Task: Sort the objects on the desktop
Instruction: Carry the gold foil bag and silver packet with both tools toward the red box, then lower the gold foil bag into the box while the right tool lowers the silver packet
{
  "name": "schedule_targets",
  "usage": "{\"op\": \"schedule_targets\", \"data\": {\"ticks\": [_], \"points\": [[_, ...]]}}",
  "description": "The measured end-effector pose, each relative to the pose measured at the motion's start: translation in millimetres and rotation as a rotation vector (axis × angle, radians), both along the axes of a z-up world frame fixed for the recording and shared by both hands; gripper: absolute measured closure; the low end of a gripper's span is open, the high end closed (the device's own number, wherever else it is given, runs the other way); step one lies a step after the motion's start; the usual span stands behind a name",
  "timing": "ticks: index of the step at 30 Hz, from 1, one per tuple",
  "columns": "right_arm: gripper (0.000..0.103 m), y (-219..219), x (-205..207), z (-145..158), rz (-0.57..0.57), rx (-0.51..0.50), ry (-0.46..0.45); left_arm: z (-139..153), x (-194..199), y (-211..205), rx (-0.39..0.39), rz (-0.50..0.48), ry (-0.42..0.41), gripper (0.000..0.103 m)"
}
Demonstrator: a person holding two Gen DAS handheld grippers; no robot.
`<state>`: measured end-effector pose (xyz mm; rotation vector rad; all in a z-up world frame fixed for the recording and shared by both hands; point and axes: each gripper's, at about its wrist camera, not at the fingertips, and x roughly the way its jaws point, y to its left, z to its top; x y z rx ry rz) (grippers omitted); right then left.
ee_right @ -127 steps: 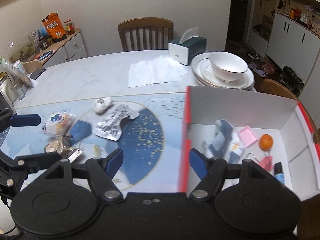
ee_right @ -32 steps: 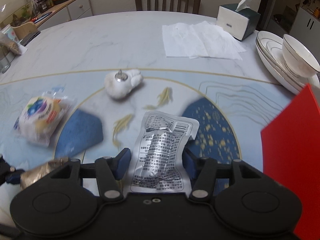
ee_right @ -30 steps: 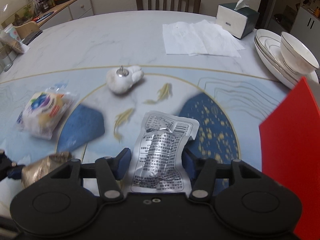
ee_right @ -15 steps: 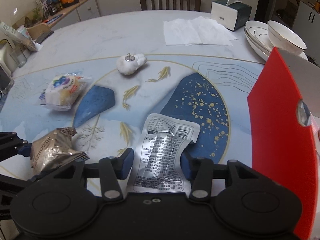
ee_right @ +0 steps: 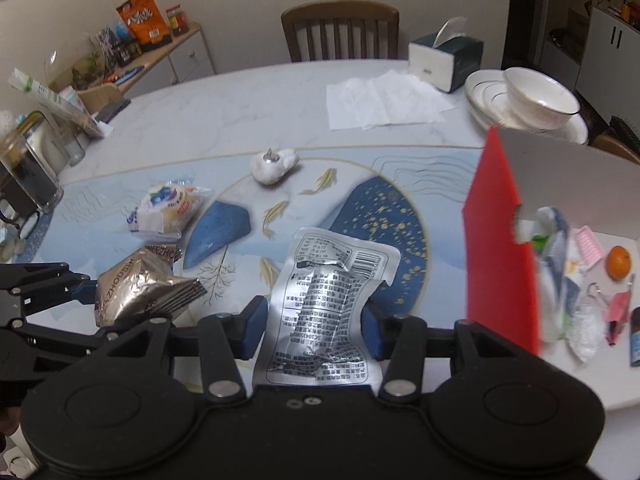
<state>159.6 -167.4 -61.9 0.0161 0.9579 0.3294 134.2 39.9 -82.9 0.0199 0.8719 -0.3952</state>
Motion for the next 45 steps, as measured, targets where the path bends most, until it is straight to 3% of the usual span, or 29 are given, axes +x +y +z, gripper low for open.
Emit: {"op": "schedule_targets", "data": {"ticks": [14, 29, 45], "points": [[0.055, -70, -12, 37, -0.072, 0.046, -0.079, 37, -3, -56, -0.016, -0.046, -0.073, 0.051], [0.055, -152, -7, 43, -0.105, 0.062, -0.11, 53, 11, -134, -0.004, -0.072, -0.109, 0.051], [0.055, -248, -3, 33, -0.217, 0.045, -0.114, 54, 37, -233, 0.022, -0.187, -0.117, 0.051]]}}
